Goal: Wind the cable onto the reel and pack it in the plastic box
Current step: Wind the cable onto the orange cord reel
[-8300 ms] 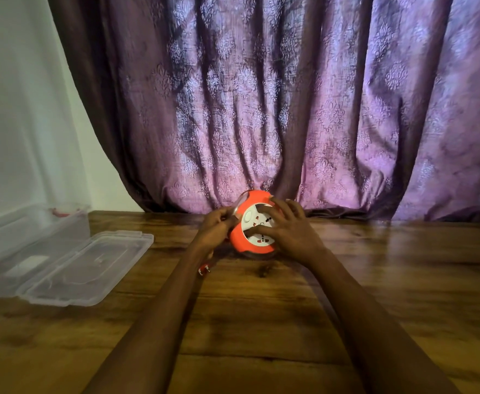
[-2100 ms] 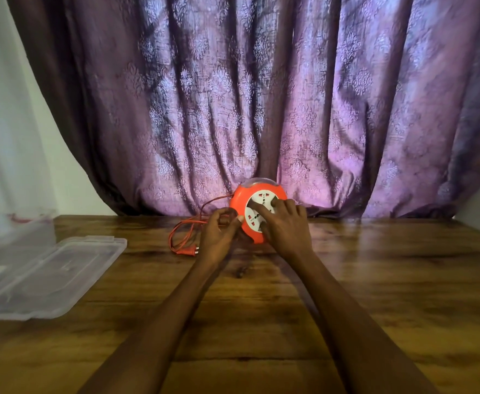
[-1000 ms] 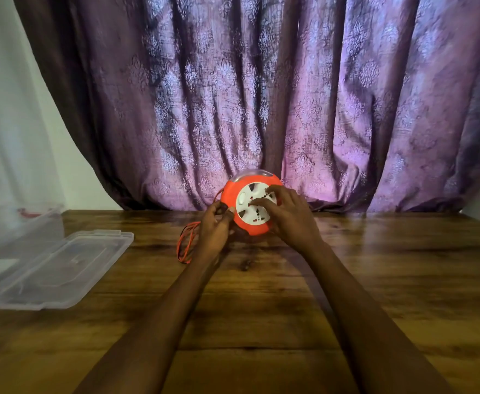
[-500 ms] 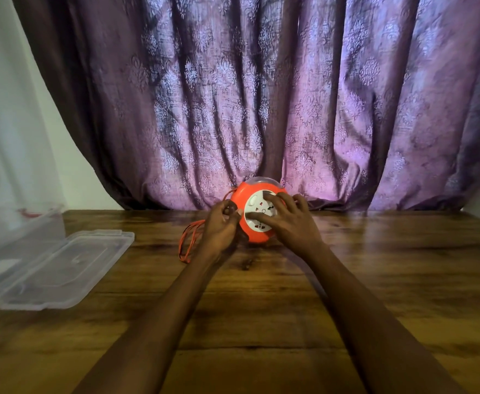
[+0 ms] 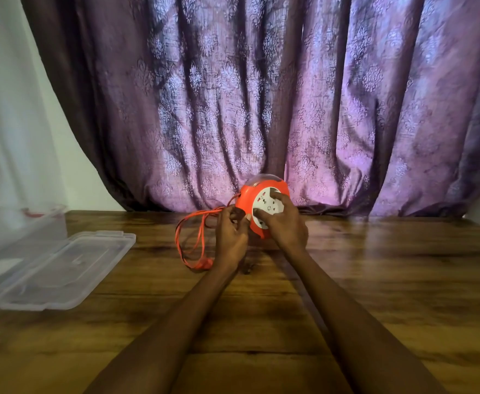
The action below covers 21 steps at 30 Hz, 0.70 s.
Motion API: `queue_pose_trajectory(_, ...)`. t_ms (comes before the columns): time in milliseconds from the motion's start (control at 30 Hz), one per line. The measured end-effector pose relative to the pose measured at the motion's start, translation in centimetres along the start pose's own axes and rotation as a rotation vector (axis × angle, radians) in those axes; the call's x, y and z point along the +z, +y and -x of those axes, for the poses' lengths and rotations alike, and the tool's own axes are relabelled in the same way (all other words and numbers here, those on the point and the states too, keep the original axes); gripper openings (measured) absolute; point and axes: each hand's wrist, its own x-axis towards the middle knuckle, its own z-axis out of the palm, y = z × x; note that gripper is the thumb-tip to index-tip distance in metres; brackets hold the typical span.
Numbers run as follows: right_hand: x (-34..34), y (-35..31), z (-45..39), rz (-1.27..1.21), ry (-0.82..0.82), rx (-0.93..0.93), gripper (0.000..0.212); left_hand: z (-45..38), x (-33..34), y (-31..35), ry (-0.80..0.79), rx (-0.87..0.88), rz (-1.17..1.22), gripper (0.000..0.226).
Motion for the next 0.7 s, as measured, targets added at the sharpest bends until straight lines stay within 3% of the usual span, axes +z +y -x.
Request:
queue_pose_trajectory(200, 0.6, -1.1, 0.2, -0.76, -0.065, 0.448, 0.033, 0.6, 0.2, -0.3, -0.041, 0.037, -0.109, 0.038)
queue_pose_trajectory(367, 0.0, -0.5, 0.5, -0.684, -0.229, 0.509, 0.034, 0.4, -0.3, -0.5, -0.032, 0.024, -0.123, 0.038)
queue_pose_trajectory(467, -0.3, 0.1, 0.2, -0.53, -0.286, 0.315, 0.038, -0.1, -1.1, -0.2, -0.006, -0.03, -0.101, 0.035)
queue_pose_trajectory(533, -0.5, 0.9, -0.2, -0.113, -0.21, 0.104, 0.036, -0.7, -1.8, -0.1, 0.013, -0.073, -0.055, 0.034)
queue_pose_trajectory(633, -1.1, 2.4, -0.6, 0.372, -0.023, -0.408, 0.022, -1.4, -2.4, 0.2, 0.015, -0.113, 0.024, 0.034)
queue_pose_trajectory(700, -1.5, 2.6, -0.7, 0.505, -0.024, -0.763, 0.037, -1.6, -2.5, 0.4, -0.006, -0.129, 0.049, 0.028)
